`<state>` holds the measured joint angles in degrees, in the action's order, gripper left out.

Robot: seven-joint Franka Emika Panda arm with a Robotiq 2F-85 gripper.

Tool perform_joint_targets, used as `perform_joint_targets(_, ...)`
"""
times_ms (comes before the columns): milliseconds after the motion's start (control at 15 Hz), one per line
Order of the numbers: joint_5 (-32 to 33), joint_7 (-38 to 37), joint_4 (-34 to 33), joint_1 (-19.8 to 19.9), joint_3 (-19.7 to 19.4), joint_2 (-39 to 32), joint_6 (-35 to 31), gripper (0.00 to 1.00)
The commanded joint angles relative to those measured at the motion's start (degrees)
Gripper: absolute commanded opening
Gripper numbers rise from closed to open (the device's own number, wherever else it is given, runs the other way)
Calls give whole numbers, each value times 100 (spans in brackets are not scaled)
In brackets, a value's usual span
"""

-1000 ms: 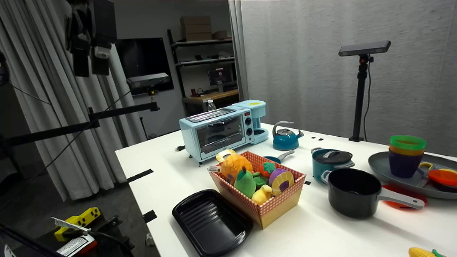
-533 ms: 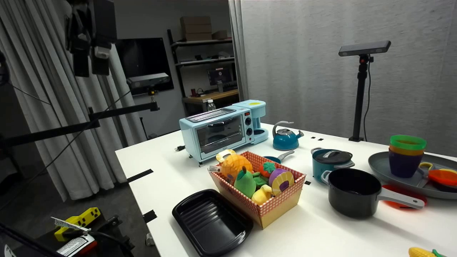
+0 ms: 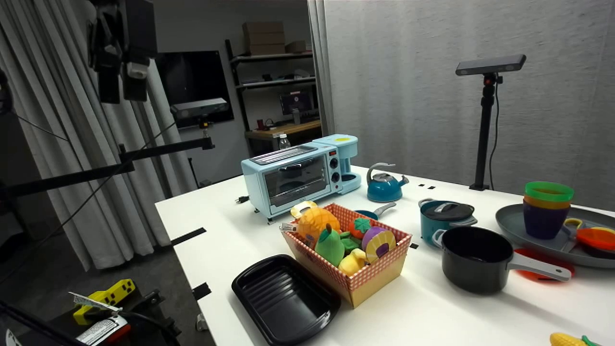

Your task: Move the lid from the blue pot to the black pot

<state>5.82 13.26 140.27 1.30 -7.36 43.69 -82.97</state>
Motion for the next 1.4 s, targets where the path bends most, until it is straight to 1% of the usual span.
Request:
perform_joint_targets(0,4,-10,-10,-18,-11,-3,10,100)
perform_joint_targets(667,4,-10,-10,-18,-11,-3,10,100)
perform_joint_targets(800,22,-105,27,13,16,19,-94,100)
perform_joint_targets(1333,298,-1031,294,234,258,139,-1252,100)
